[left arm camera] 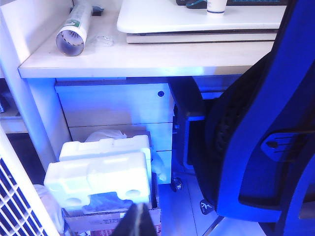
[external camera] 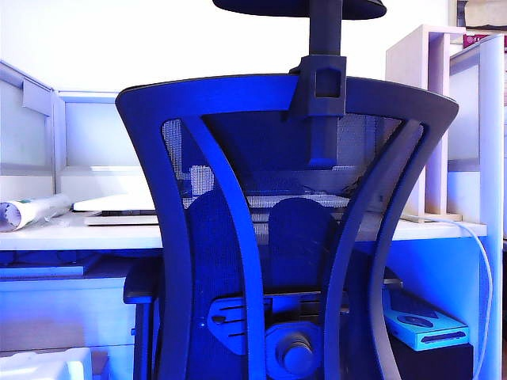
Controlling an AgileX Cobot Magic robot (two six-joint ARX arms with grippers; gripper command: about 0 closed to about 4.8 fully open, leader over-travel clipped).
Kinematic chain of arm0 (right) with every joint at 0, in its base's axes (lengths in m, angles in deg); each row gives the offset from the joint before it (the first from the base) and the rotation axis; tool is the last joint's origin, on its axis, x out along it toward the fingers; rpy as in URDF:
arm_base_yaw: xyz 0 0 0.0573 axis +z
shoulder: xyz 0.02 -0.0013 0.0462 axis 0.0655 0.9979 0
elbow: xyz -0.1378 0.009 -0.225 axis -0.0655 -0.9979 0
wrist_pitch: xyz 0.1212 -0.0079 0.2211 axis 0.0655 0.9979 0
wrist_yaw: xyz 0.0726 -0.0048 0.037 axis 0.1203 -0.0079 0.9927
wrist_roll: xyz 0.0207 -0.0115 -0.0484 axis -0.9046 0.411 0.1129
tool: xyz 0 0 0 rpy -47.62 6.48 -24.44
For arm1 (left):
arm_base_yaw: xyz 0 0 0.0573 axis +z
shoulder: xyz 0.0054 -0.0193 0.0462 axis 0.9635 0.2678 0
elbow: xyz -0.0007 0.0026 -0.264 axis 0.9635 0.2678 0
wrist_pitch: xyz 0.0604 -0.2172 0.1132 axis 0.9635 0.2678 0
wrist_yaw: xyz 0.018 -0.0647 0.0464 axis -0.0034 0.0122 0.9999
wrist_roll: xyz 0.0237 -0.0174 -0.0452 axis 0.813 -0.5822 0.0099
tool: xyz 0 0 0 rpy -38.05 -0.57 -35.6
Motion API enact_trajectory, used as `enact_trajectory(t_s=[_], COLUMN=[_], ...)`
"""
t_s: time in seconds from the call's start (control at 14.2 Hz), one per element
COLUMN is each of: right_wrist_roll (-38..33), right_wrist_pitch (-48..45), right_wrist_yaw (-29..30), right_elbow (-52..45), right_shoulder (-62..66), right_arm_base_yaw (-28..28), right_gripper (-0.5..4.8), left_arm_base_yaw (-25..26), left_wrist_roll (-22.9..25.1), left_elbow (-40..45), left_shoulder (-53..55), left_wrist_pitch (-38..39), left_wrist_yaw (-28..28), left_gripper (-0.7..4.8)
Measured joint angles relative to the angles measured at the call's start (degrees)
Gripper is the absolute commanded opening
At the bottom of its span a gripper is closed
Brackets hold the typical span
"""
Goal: Pull out the black chair under the table.
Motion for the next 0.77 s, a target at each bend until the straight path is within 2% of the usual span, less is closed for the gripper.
enact_trajectory(t_s=[0.35, 0.56, 0.77], right_wrist_roll=[0.0, 0.0, 0.0], right_wrist_pitch=[0.0, 0.0, 0.0], right_wrist_yaw=[0.0, 0.1, 3.4], right_elbow=[0.0, 0.0, 0.0], right_shoulder=[0.0, 0.0, 0.0], right_arm_base_yaw=[0.0, 0.0, 0.0], right_gripper=[-0.05, -0.06, -0.05], left_arm_base_yaw=[0.0, 0.0, 0.0], left_wrist_roll=[0.0, 0.0, 0.0], left_elbow=[0.0, 0.0, 0.0], left_shoulder=[0.0, 0.0, 0.0], left_wrist_pitch=[0.0, 0.0, -0.1], left_wrist_yaw=[-0.3, -3.9, -6.8], left_gripper=[-0.04, -0.04, -0.04])
